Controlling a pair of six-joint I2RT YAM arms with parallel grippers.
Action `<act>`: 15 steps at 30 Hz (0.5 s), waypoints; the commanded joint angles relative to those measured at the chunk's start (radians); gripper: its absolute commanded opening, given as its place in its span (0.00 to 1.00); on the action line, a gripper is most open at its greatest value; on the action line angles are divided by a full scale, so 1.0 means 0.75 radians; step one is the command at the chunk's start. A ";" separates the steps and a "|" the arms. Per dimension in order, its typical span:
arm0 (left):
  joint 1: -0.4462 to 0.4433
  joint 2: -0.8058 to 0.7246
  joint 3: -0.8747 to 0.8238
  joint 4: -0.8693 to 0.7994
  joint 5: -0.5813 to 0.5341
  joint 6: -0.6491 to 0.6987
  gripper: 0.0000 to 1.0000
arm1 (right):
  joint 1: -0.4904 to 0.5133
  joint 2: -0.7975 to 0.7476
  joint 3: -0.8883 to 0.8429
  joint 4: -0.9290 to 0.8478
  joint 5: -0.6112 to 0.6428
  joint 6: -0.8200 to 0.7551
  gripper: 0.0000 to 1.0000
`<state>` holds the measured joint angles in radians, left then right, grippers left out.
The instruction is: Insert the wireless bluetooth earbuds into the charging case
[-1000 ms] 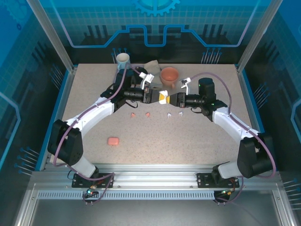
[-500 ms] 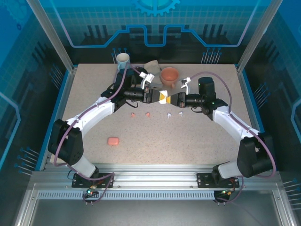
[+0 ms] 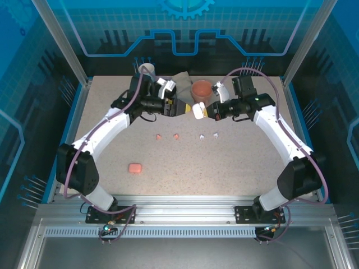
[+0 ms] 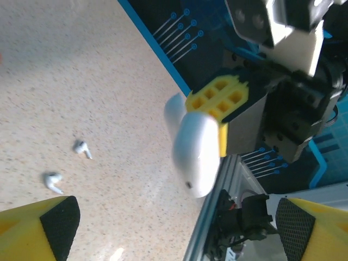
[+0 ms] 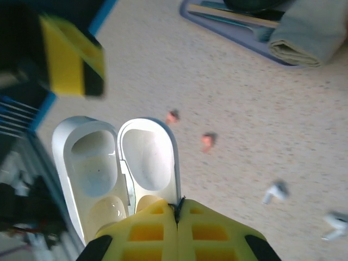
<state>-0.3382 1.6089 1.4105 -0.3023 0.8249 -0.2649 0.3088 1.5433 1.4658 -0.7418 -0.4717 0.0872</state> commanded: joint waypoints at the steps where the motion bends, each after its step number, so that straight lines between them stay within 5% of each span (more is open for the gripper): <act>1: 0.034 0.067 0.155 -0.402 0.037 0.303 0.96 | 0.089 0.063 0.103 -0.267 0.249 -0.301 0.00; 9: 0.087 0.253 0.331 -0.793 0.090 0.575 0.97 | 0.196 0.261 0.330 -0.323 0.212 -0.501 0.00; 15: 0.090 0.317 0.345 -0.887 0.117 0.665 0.87 | 0.305 0.423 0.508 -0.460 0.298 -0.622 0.00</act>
<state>-0.2756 1.8446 1.6337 -0.8700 0.8566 0.1513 0.4961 1.8214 1.7905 -0.9939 -0.2867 -0.2955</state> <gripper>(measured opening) 0.880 0.044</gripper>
